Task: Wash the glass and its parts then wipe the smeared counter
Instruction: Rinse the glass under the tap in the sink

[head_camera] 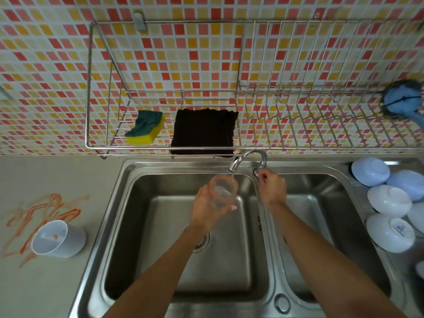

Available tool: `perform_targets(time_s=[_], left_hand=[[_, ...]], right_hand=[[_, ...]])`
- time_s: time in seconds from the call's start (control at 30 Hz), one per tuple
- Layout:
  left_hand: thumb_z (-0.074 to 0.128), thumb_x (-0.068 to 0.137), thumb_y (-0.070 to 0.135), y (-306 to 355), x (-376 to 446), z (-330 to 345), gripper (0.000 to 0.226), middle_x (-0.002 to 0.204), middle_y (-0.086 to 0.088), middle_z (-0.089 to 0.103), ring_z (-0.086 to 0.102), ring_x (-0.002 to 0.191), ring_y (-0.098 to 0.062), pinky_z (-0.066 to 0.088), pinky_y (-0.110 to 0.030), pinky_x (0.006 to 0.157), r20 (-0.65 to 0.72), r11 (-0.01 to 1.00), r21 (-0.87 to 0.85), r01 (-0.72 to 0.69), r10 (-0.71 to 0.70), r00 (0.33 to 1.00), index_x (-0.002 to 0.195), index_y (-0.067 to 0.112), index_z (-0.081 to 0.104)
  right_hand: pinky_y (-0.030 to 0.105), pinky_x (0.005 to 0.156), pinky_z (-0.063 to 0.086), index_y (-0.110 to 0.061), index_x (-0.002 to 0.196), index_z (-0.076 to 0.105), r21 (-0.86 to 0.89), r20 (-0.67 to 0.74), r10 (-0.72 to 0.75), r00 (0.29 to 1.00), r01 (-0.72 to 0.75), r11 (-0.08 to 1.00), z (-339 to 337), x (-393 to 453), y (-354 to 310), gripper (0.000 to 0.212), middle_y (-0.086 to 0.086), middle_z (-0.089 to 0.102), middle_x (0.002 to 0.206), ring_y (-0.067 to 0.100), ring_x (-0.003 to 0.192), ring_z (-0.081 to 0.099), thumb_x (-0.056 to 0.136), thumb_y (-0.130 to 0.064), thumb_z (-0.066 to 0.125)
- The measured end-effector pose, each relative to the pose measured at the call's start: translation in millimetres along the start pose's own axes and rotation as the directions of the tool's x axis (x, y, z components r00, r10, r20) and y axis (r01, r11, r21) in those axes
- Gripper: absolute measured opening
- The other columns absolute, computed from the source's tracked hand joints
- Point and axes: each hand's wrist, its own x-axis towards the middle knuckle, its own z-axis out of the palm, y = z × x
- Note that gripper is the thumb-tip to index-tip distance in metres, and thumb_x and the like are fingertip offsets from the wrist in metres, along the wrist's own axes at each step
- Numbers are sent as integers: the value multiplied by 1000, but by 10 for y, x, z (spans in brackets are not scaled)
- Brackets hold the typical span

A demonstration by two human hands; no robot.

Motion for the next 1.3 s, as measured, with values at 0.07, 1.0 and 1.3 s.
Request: perform_targets(time_s=[0.07, 1.0, 1.3], left_hand=[[90, 57, 29, 5, -4, -6, 63, 103, 12, 56, 56, 105, -12, 48, -31, 92, 23, 1000, 16, -12, 12, 1000, 107, 33, 53], [89, 58, 40, -325, -94, -143, 77, 114, 13, 54, 55, 108, -9, 49, -27, 92, -198, 999, 0, 43, -42, 979, 124, 28, 51], [81, 64, 46, -559, -120, -100, 79, 122, 6, 50, 44, 114, -12, 46, -29, 90, -109, 964, 262, 47, -18, 994, 130, 23, 44]], right_hand=[[28, 67, 47, -13, 92, 71, 41, -34, 42, 999, -41, 998, -1, 1, 40, 12, 13, 71, 80, 32, 73, 66, 92, -8, 59], [44, 116, 20, 5, 146, 25, -359, 237, -92, 967, 175, 917, 524, -1238, 772, 71, 22, 28, 153, 33, 143, 25, 101, -41, -2], [40, 120, 14, 5, 148, 23, -407, 227, -131, 965, 217, 887, 539, -1271, 783, 63, 22, 25, 154, 32, 145, 22, 100, -35, 15]])
